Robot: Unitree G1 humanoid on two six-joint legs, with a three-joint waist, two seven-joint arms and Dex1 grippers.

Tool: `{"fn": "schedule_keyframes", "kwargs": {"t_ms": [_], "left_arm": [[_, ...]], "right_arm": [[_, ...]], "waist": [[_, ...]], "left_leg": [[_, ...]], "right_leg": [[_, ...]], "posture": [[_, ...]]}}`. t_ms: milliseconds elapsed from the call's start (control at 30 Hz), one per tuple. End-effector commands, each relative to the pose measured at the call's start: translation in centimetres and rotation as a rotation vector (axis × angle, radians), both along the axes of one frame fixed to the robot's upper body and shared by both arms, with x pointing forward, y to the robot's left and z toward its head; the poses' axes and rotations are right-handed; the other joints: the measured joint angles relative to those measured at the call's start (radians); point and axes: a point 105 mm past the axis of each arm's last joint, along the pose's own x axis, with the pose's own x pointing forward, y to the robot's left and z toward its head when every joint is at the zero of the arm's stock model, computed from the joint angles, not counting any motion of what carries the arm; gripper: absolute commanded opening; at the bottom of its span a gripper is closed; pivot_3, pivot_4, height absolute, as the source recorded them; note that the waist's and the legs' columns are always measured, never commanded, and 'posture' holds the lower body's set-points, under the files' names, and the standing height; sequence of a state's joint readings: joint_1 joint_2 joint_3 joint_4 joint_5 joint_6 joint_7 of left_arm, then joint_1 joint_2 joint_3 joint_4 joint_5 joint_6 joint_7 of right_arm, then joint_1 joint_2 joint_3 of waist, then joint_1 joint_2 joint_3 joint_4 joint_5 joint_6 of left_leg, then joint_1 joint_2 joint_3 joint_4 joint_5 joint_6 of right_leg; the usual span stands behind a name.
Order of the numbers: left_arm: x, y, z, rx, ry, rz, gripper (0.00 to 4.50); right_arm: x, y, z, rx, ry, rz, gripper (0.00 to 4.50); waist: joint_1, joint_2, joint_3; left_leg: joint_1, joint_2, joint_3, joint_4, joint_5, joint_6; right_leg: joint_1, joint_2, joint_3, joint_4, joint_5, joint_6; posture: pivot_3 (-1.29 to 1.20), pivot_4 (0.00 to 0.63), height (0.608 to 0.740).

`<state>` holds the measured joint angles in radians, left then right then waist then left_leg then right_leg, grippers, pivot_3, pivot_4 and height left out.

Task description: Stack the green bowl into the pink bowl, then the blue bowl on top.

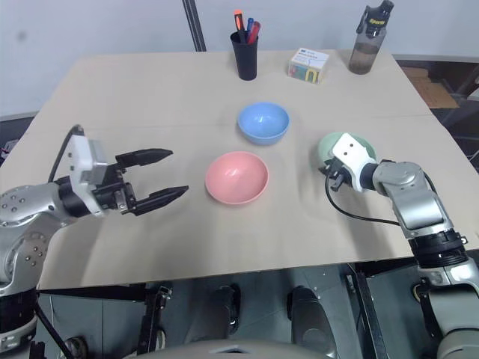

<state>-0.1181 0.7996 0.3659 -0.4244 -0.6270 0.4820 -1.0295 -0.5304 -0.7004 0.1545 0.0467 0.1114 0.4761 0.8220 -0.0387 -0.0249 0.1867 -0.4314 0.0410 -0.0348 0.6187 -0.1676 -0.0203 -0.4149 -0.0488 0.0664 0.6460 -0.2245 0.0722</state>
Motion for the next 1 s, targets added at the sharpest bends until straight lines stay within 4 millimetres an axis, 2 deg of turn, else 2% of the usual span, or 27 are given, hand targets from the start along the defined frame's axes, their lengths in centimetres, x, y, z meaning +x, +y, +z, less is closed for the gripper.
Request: {"fn": "schedule_keyframes", "kwargs": {"t_ms": [33, 100, 200, 300, 400, 533, 633, 700, 800, 833, 867, 900, 933, 967, 1000], "left_arm": [[-1.2, -0.2, 1.3, -0.014, -0.032, -0.044, 4.5], [-1.3, -0.1, 1.5, -0.024, -0.034, -0.037, 4.5], [-1.2, 0.2, 1.6, -0.045, -0.024, -0.014, 4.5], [-1.5, 0.6, 1.3, -0.026, -0.014, -0.008, 4.5], [-1.5, 0.9, 0.9, -0.002, -0.013, 0.009, 4.5], [-1.4, 1.1, 0.9, -0.004, -0.023, 0.029, 4.5], [-1.3, 1.2, 0.9, -0.008, -0.03, 0.042, 4.5], [-1.2, 1.1, 0.9, -0.011, -0.037, 0.046, 4.5], [-1.2, 0.8, 0.9, -0.014, -0.041, 0.045, 4.5], [-1.2, 0.7, 0.9, -0.015, -0.042, 0.045, 4.5], [-1.3, 0.7, 0.9, -0.015, -0.043, 0.046, 4.5], [-1.3, 0.6, 0.8, -0.015, -0.043, 0.046, 4.5], [-1.4, 0.6, 0.8, -0.021, -0.041, 0.046, 4.5], [-1.5, 0.5, 0.8, -0.024, -0.04, 0.046, 4.5], [-1.6, 0.5, 0.9, -0.026, -0.04, 0.047, 4.5]], "right_arm": [[0.4, 0.3, 1.4, -0.016, -0.063, 0.021, 0.03], [0.5, 0.4, 2.1, -0.033, -0.099, 0.031, 0.03], [-0.3, 2.0, 3.9, 0.003, -0.152, 0.133, 0.03], [-2.9, 5.6, 6.1, 0.119, -0.164, 0.334, 0.03], [-5.3, 8.7, 7.3, 0.179, -0.151, 0.501, 0.03], [-7.5, 11.8, 7.7, 0.244, -0.1, 0.649, 0.03], [-9.3, 15.3, 6.7, 0.276, -0.063, 0.778, 0.03], [-9.1, 16.9, 6.0, 0.299, -0.039, 0.794, 0.03], [-8.3, 17.9, 6.0, 0.319, -0.016, 0.8, 0.03], [-8.1, 18.0, 6.0, 0.317, -0.015, 0.806, 0.59], [-7.9, 17.9, 6.1, 0.313, -0.019, 0.813, 0.89], [-7.7, 17.9, 6.4, 0.313, -0.029, 0.815, 1.41], [-7.4, 17.7, 6.9, 0.319, -0.058, 0.805, 1.51], [-7.0, 17.6, 7.6, 0.326, -0.096, 0.791, 1.96], [-6.6, 17.3, 8.2, 0.333, -0.131, 0.774, 2.18]], "waist": [[-0.001, 0.0, 0.0], [-0.002, 0.0, 0.0], [-0.002, 0.0, 0.0], [-0.006, 0.0, 0.0], [-0.005, 0.001, 0.0], [0.0, -0.001, 0.0], [-0.001, -0.001, -0.001], [-0.004, -0.001, -0.001], [-0.004, -0.001, -0.001], [-0.002, -0.001, -0.001], [0.001, -0.001, -0.001], [0.003, -0.002, -0.001], [0.003, -0.002, -0.001], [0.002, -0.002, -0.001], [0.0, -0.002, -0.001]], "left_leg": [[0.0, 0.0, 0.0, 0.0, 0.0, 0.0], [0.0, 0.0, 0.0, 0.0, 0.0, 0.0], [0.0, 0.0, 0.0, 0.0, 0.0, 0.0], [0.0, 0.0, 0.0, -0.001, 0.0, 0.0], [0.0, 0.001, 0.0, -0.001, 0.0, 0.0], [0.0, 0.001, 0.0, -0.001, 0.0, 0.0], [0.0, 0.001, 0.0, -0.001, 0.0, 0.0], [0.001, 0.001, -0.001, -0.001, 0.0, 0.0], [0.0, 0.002, 0.0, -0.001, 0.0, 0.0], [0.0, 0.002, 0.0, -0.001, 0.0, 0.0], [0.0, 0.001, 0.0, -0.001, 0.0, 0.0], [0.0, 0.001, 0.0, -0.001, 0.0, 0.0], [0.0, 0.001, 0.0, -0.001, 0.0, 0.0], [0.0, 0.001, -0.001, -0.001, 0.0, 0.0], [0.0, 0.001, 0.0, -0.001, 0.0, 0.0]], "right_leg": [[0.0, 0.0, 0.0, 0.0, 0.0, 0.0], [0.0, 0.0, 0.0, 0.0, 0.0, 0.0], [0.0, 0.0, 0.0, 0.0, 0.0, 0.0], [0.0, 0.0, 0.0, 0.0, 0.0, 0.0], [-0.001, 0.001, 0.0, 0.0, 0.001, 0.003], [0.0, 0.001, 0.0, 0.0, 0.0, 0.0], [0.0, 0.001, 0.0, 0.0, 0.0, -0.001], [0.0, 0.001, 0.0, 0.0, 0.0, -0.001], [-0.001, 0.001, 0.0, 0.001, 0.0, -0.001], [-0.001, 0.001, 0.0, 0.001, 0.0, -0.001], [-0.001, 0.001, 0.0, 0.001, 0.0, -0.001], [0.0, 0.001, -0.001, 0.001, 0.0, -0.001], [0.0, 0.001, -0.001, 0.001, 0.0, -0.001], [-0.001, 0.001, -0.001, 0.0, 0.0, -0.001], [-0.001, 0.001, -0.001, 0.0, 0.0, -0.001]], "posture": [[0.0, 0.15, 0.74], [0.0, 0.15, 0.74], [0.0, 0.15, 0.74], [0.0, 0.15, 0.74], [0.0, 0.15, 0.74], [0.0, 0.15, 0.74], [0.0, 0.15, 0.74], [0.0, 0.15, 0.74], [0.0, 0.15, 0.74], [0.0, 0.15, 0.74], [0.0, 0.15, 0.74], [0.0, 0.15, 0.74], [0.0, 0.15, 0.74], [0.0, 0.15, 0.74], [0.0, 0.15, 0.74]]}}
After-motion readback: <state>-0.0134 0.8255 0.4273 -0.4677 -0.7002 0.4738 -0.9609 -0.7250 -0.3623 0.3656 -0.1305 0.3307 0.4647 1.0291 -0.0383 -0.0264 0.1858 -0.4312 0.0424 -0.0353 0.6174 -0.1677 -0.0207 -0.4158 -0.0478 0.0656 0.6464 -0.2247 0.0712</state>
